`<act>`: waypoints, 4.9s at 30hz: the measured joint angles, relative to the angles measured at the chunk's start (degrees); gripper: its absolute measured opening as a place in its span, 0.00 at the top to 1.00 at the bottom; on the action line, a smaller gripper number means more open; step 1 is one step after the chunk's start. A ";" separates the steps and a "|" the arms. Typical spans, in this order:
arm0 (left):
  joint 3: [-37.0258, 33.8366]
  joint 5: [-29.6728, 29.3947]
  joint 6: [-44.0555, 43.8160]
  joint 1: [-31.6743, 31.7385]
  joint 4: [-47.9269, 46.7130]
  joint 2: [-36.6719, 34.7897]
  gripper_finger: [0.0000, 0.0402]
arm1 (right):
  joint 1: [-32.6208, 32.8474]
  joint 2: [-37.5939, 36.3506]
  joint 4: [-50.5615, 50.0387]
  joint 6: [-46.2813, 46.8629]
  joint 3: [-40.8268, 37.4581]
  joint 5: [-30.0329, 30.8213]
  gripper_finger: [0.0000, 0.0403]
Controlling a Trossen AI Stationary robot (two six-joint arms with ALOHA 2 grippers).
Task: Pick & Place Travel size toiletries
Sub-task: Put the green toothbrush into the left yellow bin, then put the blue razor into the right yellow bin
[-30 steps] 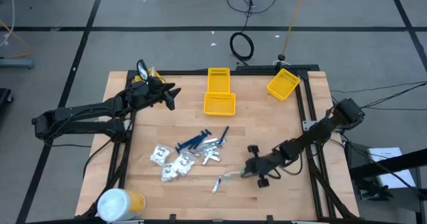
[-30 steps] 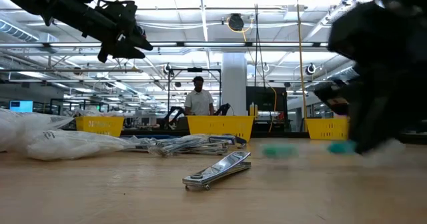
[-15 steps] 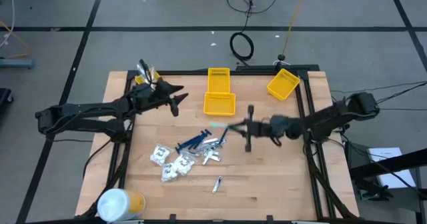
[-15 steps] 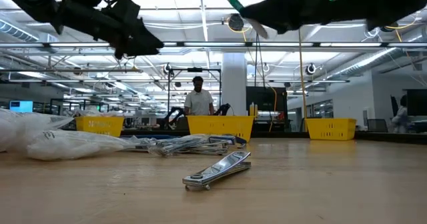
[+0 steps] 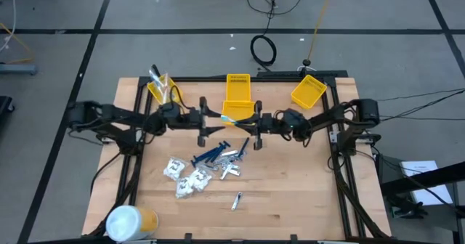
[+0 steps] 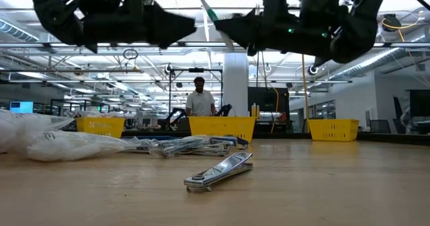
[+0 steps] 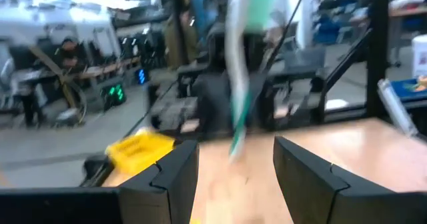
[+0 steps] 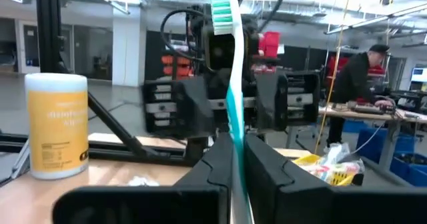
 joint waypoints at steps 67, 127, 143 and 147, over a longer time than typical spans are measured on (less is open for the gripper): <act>9.17 -36.78 -34.01 33.34 -74.33 -21.23 0.94 | -0.55 -2.06 -8.17 3.31 0.64 4.71 0.53; 7.72 -31.37 -30.92 12.58 -69.10 -35.46 0.29 | 0.22 -2.06 -16.82 -0.36 0.64 -4.02 0.56; 7.72 -32.20 -27.94 1.84 -67.60 -28.70 0.29 | 3.14 -2.06 -54.76 -8.24 4.56 -3.80 0.56; 7.72 -32.24 -27.96 1.89 -66.30 -26.05 0.30 | 2.97 -2.06 -65.04 -12.63 8.82 -1.71 0.56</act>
